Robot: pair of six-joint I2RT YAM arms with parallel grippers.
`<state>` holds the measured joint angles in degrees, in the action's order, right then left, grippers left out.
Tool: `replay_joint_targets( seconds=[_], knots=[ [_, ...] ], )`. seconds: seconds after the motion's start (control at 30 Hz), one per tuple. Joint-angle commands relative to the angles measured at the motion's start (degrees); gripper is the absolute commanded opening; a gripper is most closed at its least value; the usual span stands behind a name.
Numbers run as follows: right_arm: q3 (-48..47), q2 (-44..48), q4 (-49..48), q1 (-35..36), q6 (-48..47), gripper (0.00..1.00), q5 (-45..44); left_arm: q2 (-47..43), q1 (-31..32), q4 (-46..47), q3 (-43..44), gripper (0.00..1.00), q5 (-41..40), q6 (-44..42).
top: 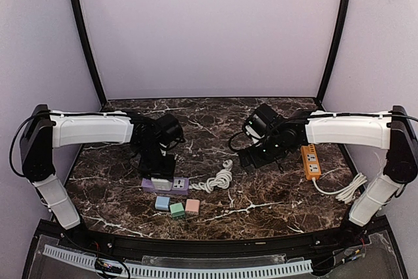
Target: Insert the plug
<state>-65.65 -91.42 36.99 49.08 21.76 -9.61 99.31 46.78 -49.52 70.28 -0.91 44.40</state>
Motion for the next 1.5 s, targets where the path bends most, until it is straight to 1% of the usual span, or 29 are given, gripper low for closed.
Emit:
replay_joint_targets(
  seconds=[0.0,0.07,0.2,0.27,0.4,0.47,0.6,0.87,1.0,1.17,1.3,1.47],
  knots=[
    [0.0,0.1,0.1,-0.2,0.3,0.99,-1.4,6.2,0.2,5.4,-4.4,0.01,2.5,2.5],
    [0.1,0.1,0.1,-0.2,0.0,0.99,-1.6,6.8,0.2,4.7,-3.3,0.01,1.9,-0.6],
    [0.2,0.2,0.0,-0.2,-0.3,0.99,-2.0,8.7,0.2,-0.6,-0.2,0.01,-3.9,-6.9],
    [0.2,0.2,0.0,-0.2,-0.5,0.99,-2.3,9.1,0.2,-1.3,0.2,0.01,-5.7,-8.4],
    [0.2,0.0,0.0,-0.2,-0.7,0.99,-2.8,8.4,0.2,3.9,-2.0,0.01,-2.6,-9.5],
    [0.1,0.1,-0.1,-0.2,-0.6,0.99,-2.9,8.4,0.1,5.1,-1.9,0.01,-2.6,-8.9],
    [0.2,0.2,0.0,-0.3,-0.7,0.99,-3.2,9.3,-0.6,4.2,1.4,0.01,-2.7,-7.7],
    [-0.3,-0.3,0.0,-0.3,-1.1,0.99,-3.1,13.8,-5.5,1.5,12.5,0.01,-1.9,-11.3],
    [0.0,0.0,0.0,-0.3,-1.1,0.99,-3.4,15.4,-6.3,0.0,14.9,0.01,-2.0,-12.5],
    [0.3,0.3,0.0,-0.3,-1.1,0.99,-3.6,16.8,-6.4,-0.2,13.6,0.01,-1.6,-9.8],
    [0.2,0.1,0.0,-0.3,-1.1,0.99,-3.6,16.9,-6.4,2.4,10.3,0.01,0.3,-6.1],
    [-0.3,-0.5,0.4,-0.3,-1.5,0.98,-3.1,17.7,-6.6,5.8,5.5,0.01,0.6,-1.4]
  ],
)
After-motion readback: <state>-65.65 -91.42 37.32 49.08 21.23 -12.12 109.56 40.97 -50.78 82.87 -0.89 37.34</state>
